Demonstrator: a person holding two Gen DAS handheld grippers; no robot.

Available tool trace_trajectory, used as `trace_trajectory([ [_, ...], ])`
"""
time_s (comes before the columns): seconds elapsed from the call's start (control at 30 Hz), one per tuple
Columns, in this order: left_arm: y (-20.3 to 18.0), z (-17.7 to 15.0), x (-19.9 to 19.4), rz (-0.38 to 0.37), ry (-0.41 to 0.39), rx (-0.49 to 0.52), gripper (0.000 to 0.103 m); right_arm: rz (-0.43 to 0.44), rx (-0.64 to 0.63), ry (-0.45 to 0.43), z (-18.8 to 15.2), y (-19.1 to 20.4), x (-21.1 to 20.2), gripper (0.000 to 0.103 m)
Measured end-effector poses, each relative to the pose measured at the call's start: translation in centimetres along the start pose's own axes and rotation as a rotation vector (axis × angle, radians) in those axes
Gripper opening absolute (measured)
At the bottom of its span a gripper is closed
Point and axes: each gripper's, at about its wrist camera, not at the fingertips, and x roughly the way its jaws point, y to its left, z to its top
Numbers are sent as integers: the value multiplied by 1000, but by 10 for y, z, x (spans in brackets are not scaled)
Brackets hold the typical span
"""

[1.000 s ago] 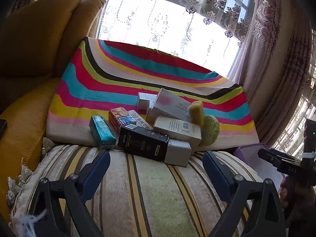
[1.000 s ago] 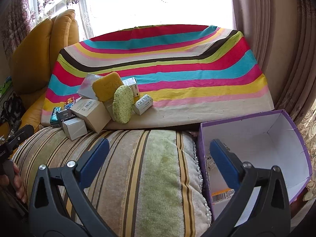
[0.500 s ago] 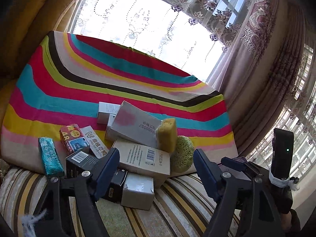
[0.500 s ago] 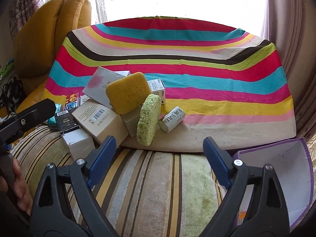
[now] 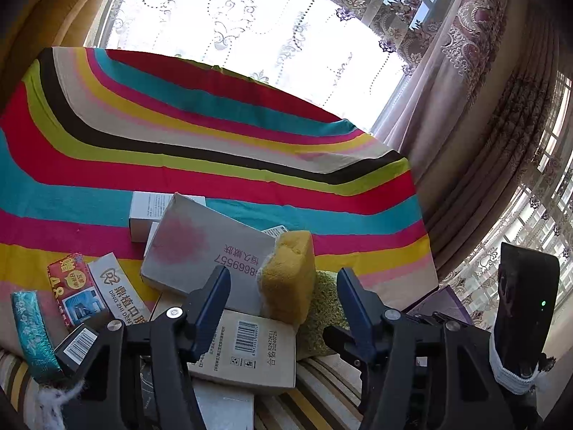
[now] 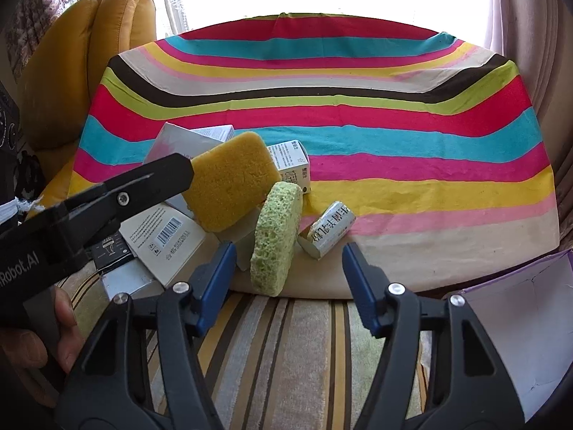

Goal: Organize objects
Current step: 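Grasp the yellow sponge with the left gripper while the right grasps the green sponge, then carry both sponges over the purple box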

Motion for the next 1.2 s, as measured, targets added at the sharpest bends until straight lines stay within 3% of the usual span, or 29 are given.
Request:
trace_trajectory([
  [0.23, -5, 2, 16, 3, 42, 17, 31, 60, 52, 33, 3, -11, 13, 36],
  [0.33, -7, 1, 18, -1, 45, 22, 27, 82, 71, 33, 2, -15, 14, 24],
  [0.67, -6, -1, 6, -42, 4, -22, 24, 111, 146, -39, -7, -31, -5, 19],
  [1.2, -44, -12, 0, -104, 24, 42, 24, 155, 324, -112, -40, -84, -51, 19],
])
